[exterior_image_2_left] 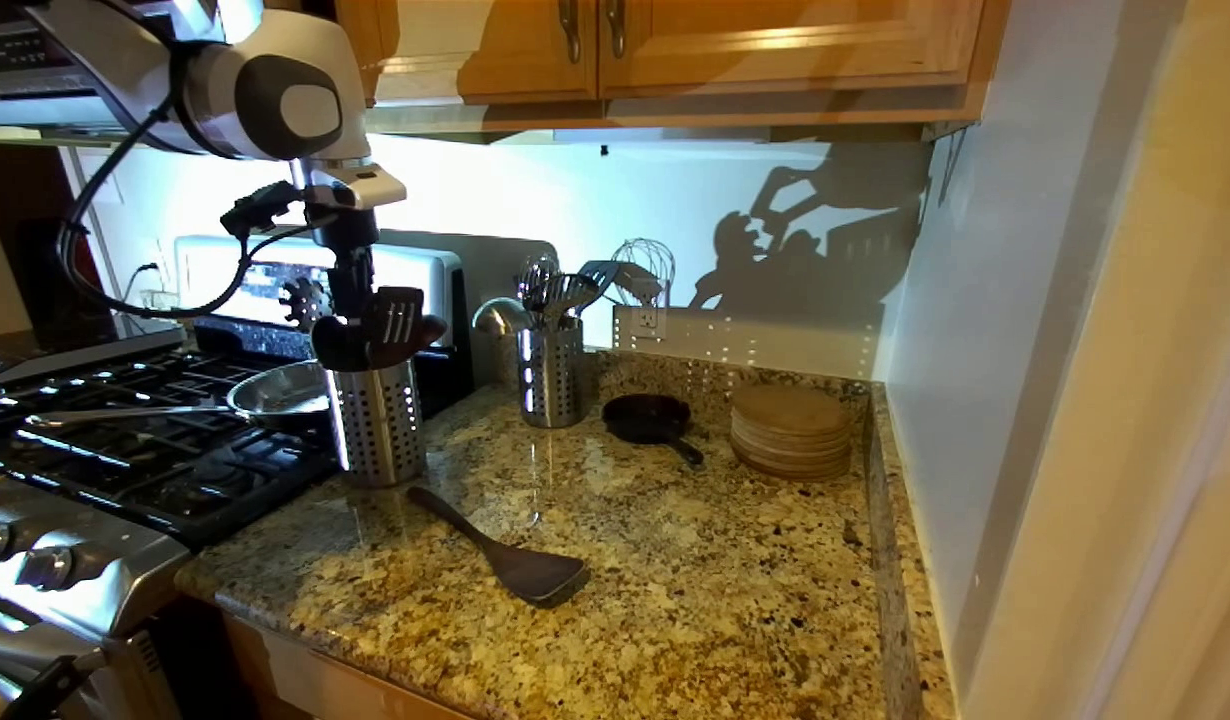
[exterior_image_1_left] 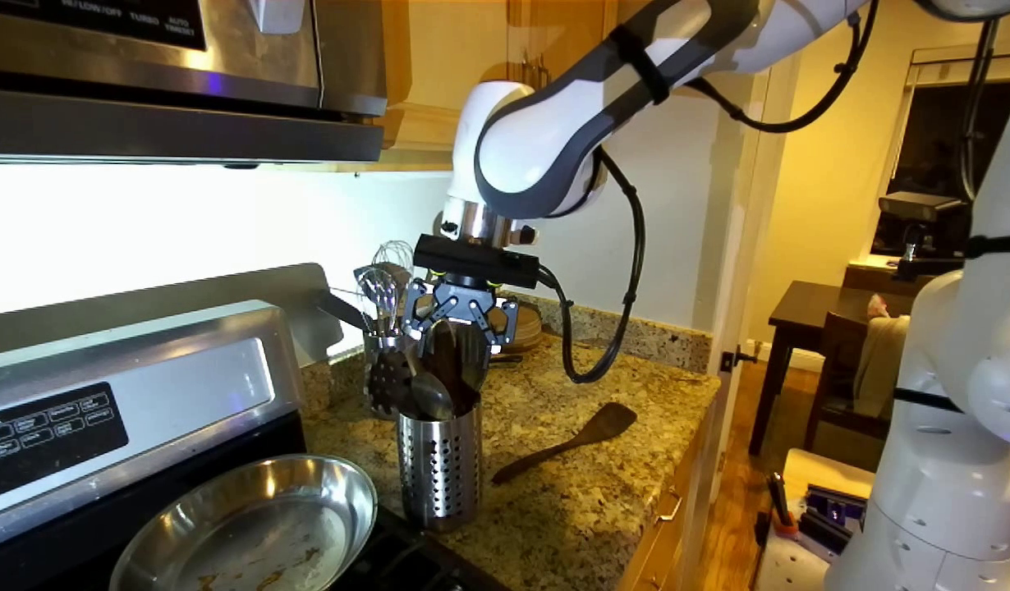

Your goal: Remove the spatula and spoon from the utensil holder closer to you respectively

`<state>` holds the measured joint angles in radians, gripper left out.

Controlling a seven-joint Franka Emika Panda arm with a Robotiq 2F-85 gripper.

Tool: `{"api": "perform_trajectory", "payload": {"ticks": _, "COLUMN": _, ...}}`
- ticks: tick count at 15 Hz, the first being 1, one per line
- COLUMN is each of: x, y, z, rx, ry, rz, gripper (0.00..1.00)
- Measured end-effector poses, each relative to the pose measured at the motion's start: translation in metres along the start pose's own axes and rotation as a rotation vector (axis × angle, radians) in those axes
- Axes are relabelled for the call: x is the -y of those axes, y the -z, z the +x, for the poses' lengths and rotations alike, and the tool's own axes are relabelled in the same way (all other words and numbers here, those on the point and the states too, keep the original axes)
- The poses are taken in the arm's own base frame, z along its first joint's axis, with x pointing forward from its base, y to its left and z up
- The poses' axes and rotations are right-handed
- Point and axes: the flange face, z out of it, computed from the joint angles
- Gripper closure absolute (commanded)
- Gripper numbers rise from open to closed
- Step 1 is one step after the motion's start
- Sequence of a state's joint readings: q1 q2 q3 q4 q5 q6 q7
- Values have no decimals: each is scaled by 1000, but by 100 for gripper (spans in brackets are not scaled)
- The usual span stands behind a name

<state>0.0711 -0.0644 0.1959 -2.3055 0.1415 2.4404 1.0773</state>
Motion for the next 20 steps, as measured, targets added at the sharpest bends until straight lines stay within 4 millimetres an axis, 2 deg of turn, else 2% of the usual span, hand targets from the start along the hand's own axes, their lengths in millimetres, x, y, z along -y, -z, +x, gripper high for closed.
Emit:
{"api": "perform_trajectory", "payload": {"ticks": 10, "x": 10, "y": 19, "z": 14, "rx": -7, "ry": -56, "rz": 49, "gripper": 0}}
{"api": "perform_trajectory", "payload": {"ticks": 15, "x": 11, "y": 19, "z": 18, "rx": -61, "ry": -164, "rz": 28, "gripper": 0}}
{"api": "perform_trajectory", "payload": {"ticks": 17, "x": 14, "y": 18, "z": 20, "rx": -73, "ry": -205, "rz": 23, "gripper": 26}}
{"api": "perform_trajectory", "payload": {"ticks": 20, "x": 18, "y": 15, "z": 23, "rx": -71, "ry": -241, "rz": 25, "gripper": 47}}
